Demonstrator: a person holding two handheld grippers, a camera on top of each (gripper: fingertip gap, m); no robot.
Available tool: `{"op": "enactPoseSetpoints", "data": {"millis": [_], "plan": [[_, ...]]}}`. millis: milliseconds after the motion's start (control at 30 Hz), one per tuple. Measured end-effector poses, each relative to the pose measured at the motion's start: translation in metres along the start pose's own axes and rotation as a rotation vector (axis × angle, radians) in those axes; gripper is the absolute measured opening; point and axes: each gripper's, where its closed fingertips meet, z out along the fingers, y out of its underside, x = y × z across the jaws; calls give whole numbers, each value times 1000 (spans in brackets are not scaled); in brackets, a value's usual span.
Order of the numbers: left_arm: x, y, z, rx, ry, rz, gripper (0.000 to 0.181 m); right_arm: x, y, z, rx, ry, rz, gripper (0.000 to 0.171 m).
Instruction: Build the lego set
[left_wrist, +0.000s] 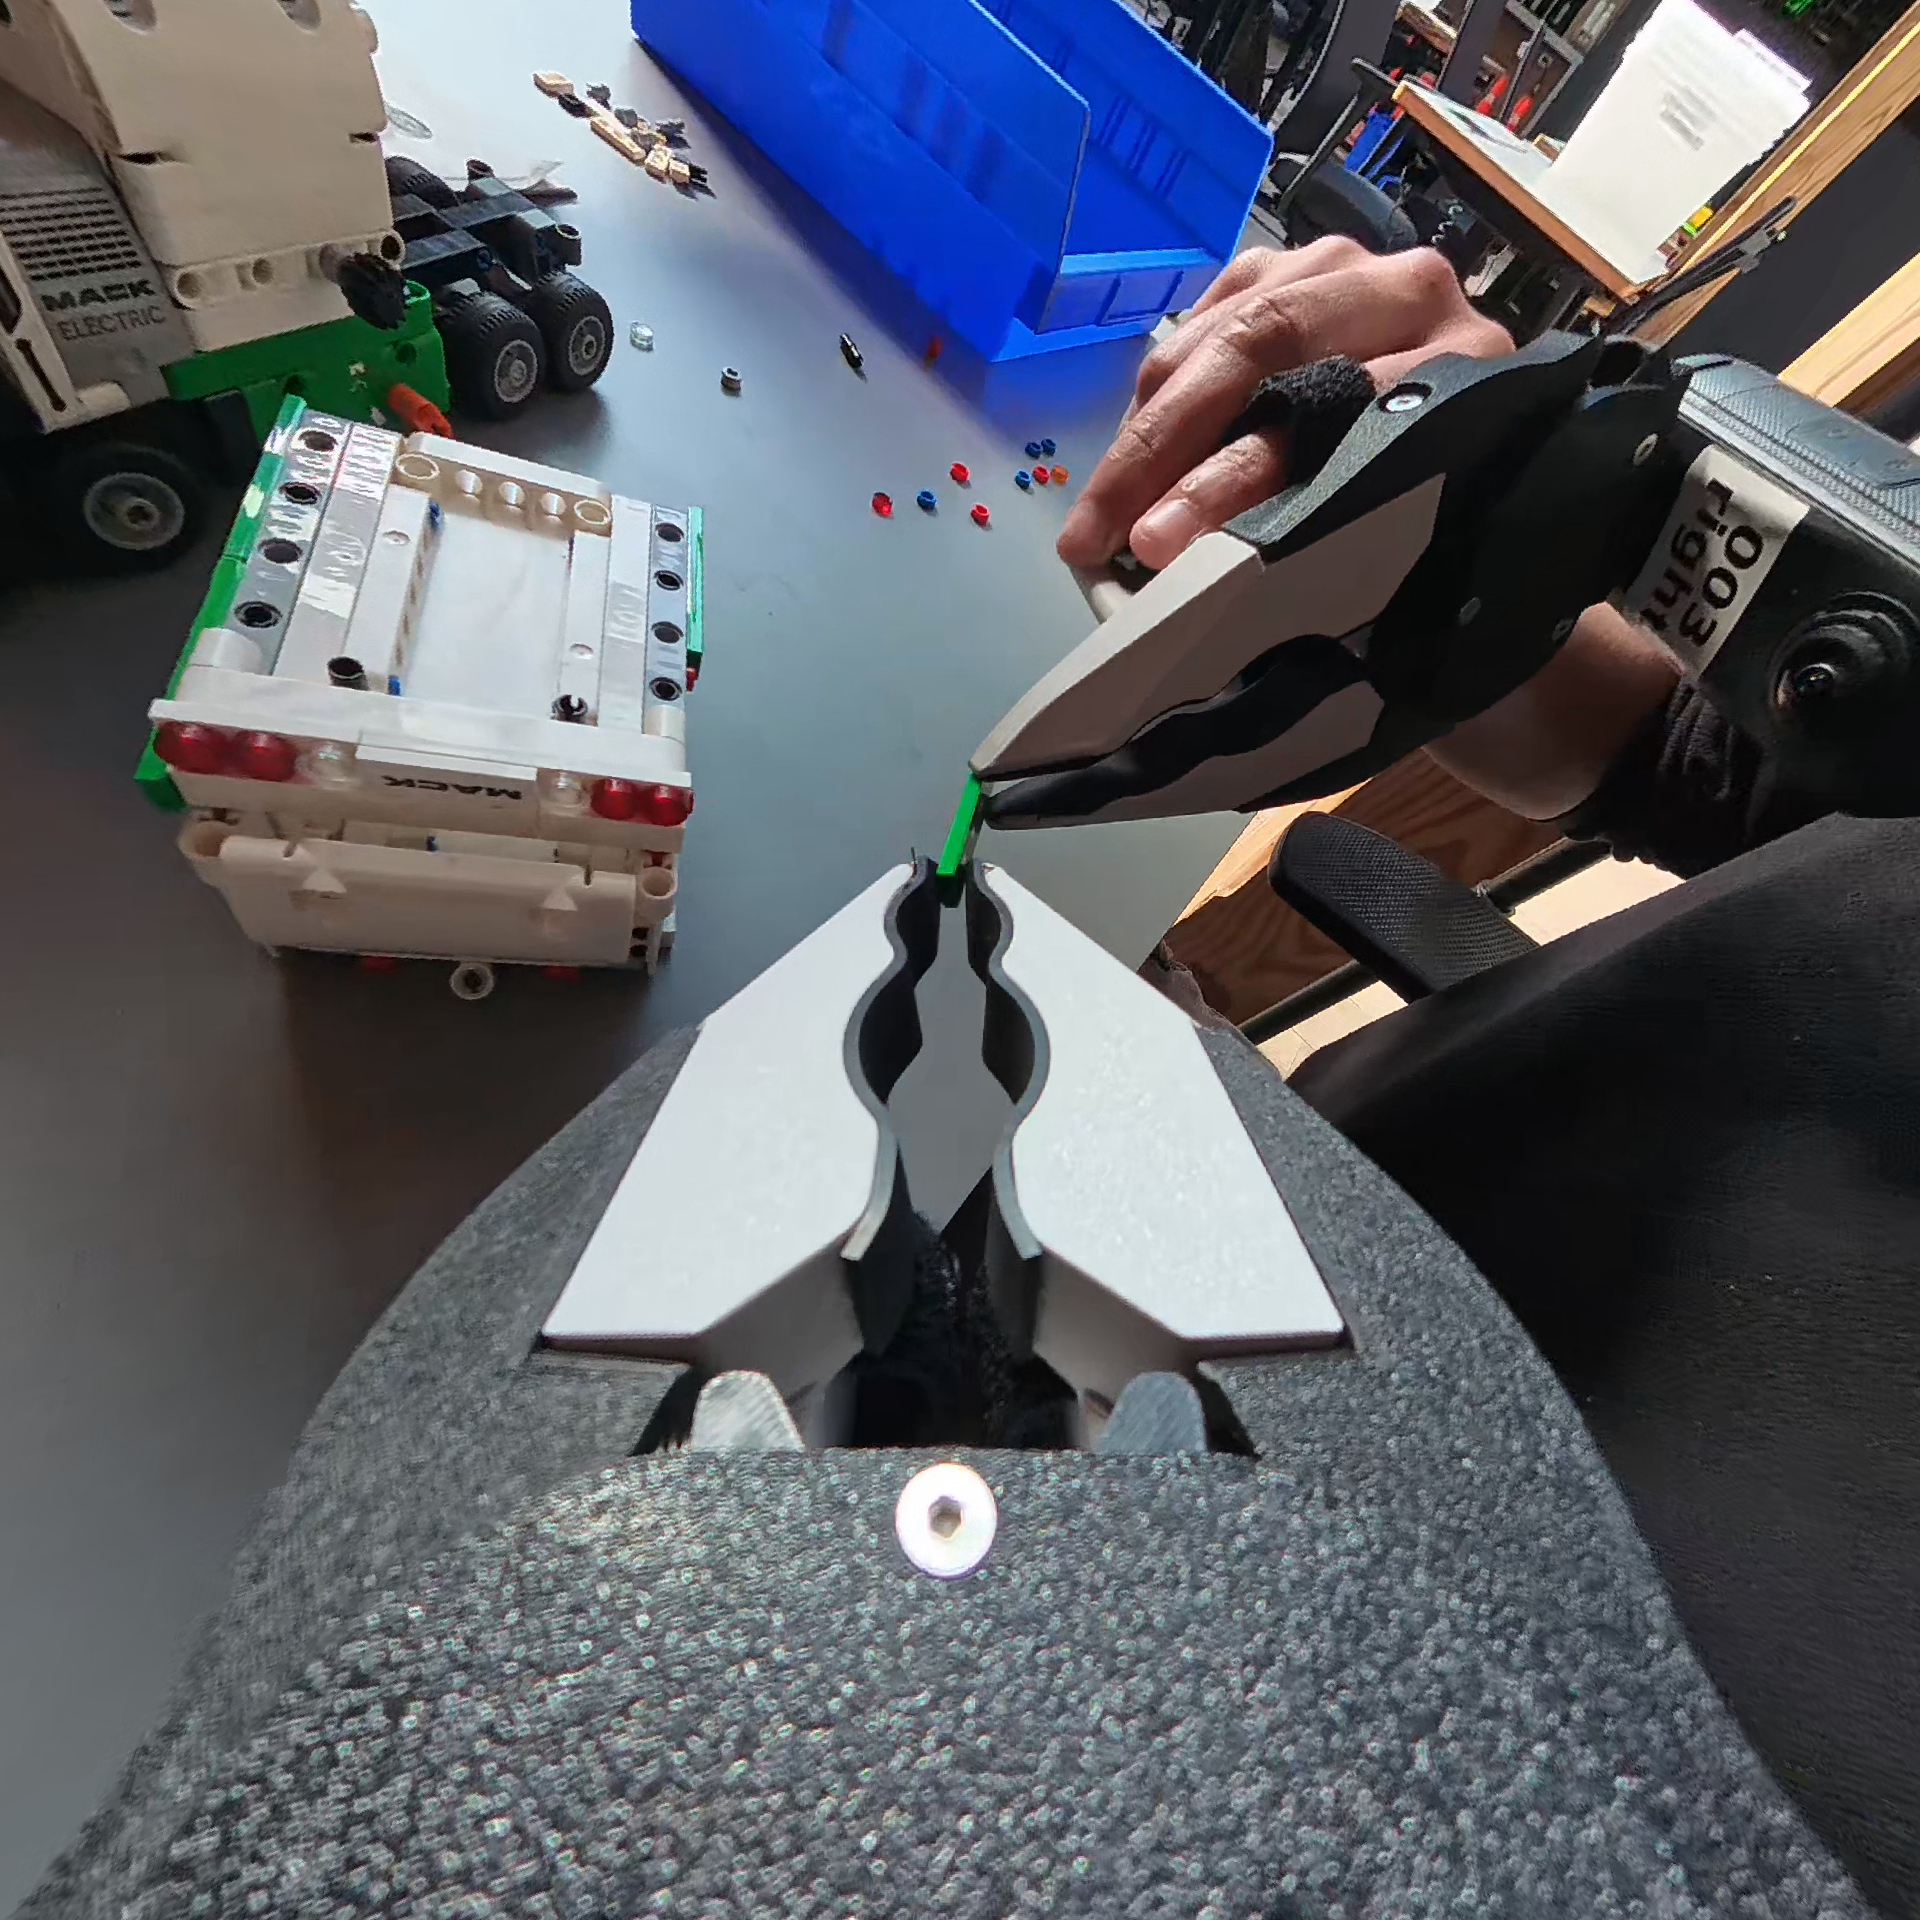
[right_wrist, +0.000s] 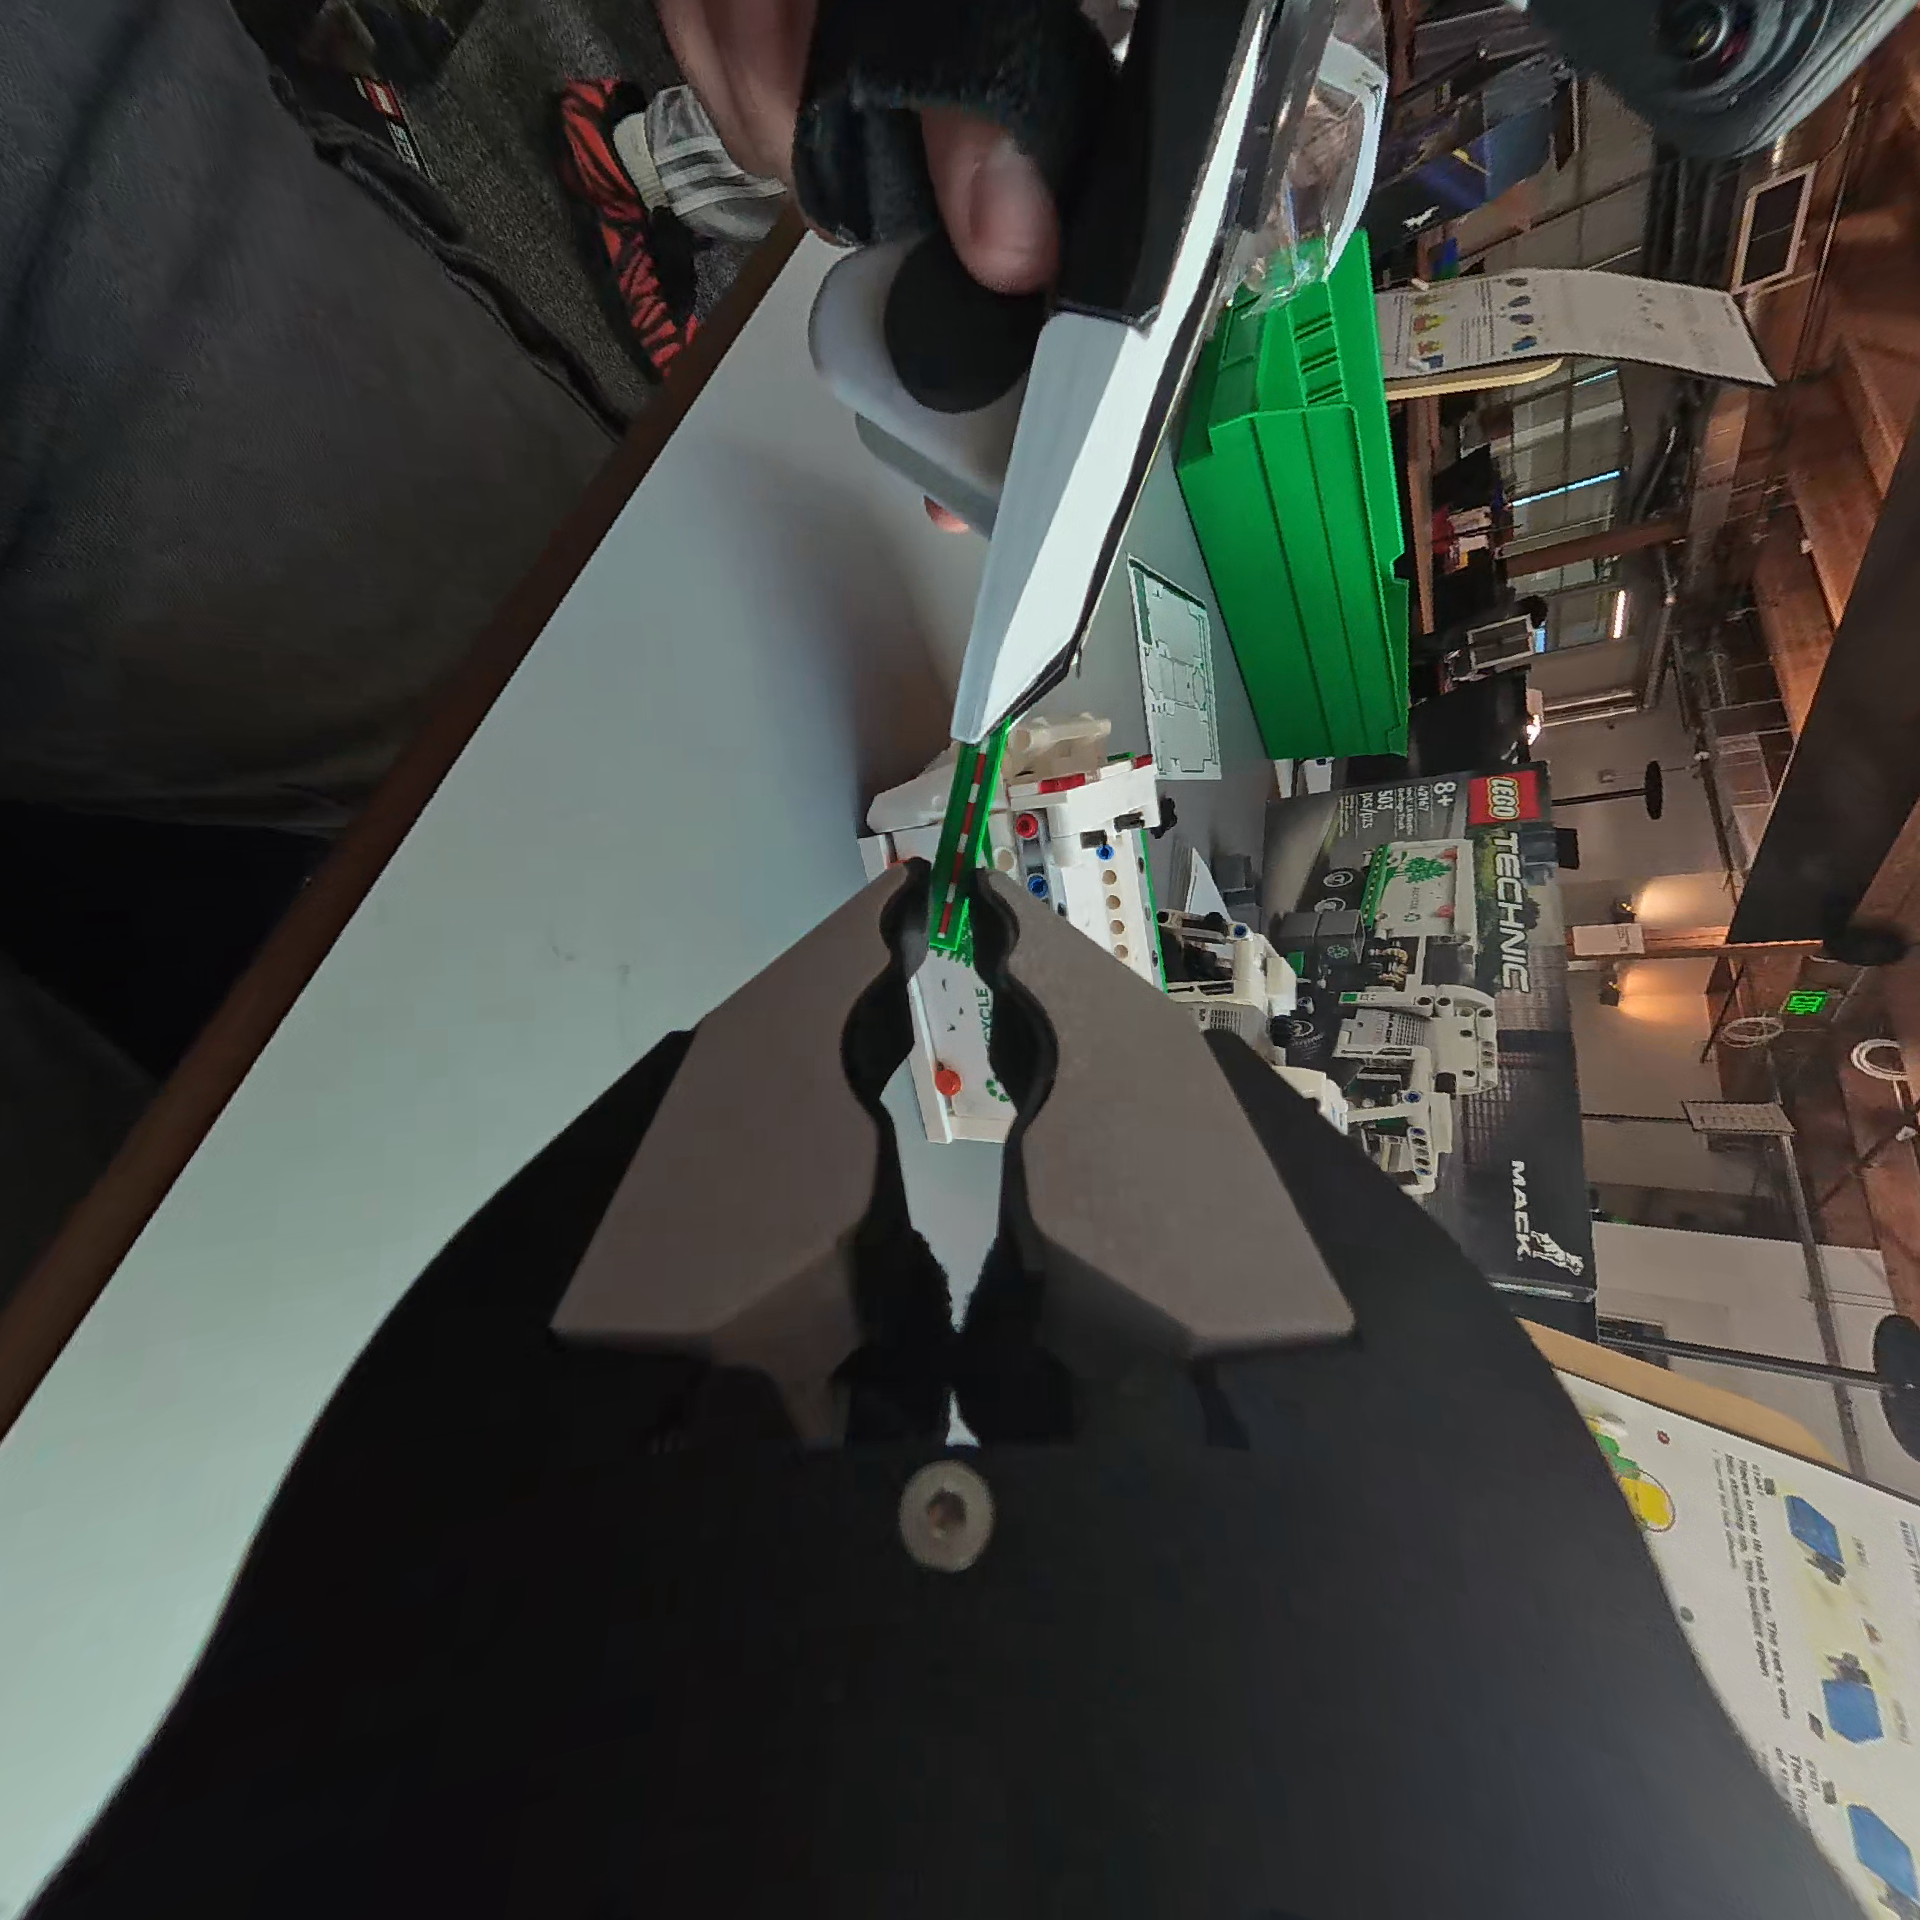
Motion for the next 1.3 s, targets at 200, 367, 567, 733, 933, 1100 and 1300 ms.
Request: {"op": "enactPoseSetpoints", "data": {"millis": [200, 367, 567, 733, 933, 1100, 1300], "plan": [[-5, 10, 1, -39, -22, 102, 1, -3, 7, 9, 41, -25, 210, 29], [-22, 3, -4, 72, -41, 66, 1, 8, 25, 3, 77, -224, 551, 50], [-30, 1, -6, 131, -79, 64, 1, 20, 56, 4, 21, -342, 628, 68], [-33, 0, -1, 150, -155, 143, 2, 36, 65, 28, -107, -522, 462, 92], [-39, -2, 5, 166, -246, 183, 2, 39, 44, 59, -45, -785, 369, 101], [-44, -5, 6, 190, -300, 188, 2, 23, 48, 68, -48, -876, 294, 109], [-44, -7, 5, 202, -294, 186, 1, 25, 51, 71, -45, -867, 261, 98]]}}
